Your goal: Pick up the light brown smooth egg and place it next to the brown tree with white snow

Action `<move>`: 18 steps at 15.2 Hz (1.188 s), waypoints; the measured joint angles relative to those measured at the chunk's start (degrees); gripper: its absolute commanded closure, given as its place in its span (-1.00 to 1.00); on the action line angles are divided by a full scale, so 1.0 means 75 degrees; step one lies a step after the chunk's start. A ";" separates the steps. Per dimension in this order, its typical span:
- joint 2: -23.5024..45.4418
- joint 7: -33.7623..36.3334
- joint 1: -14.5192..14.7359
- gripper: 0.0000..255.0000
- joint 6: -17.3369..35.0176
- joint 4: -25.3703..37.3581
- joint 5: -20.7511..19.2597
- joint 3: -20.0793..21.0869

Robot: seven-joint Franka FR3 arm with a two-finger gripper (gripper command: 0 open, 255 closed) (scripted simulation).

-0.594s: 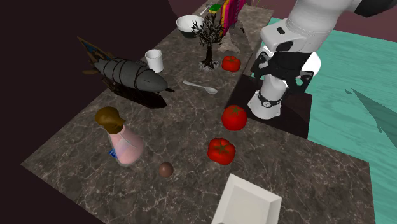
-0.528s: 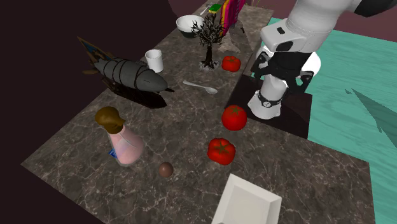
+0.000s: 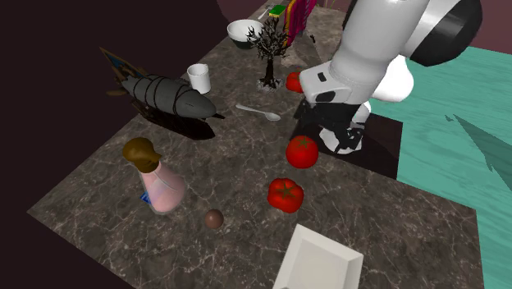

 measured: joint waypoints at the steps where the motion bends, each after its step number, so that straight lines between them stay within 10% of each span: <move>1: 0.0276 -0.0032 -0.0021 -1.00 0.0277 0.0040 -0.0049 -0.0062; 18: 0.4677 -0.1066 -0.0447 -1.00 0.3687 0.1877 -0.0179 -0.1135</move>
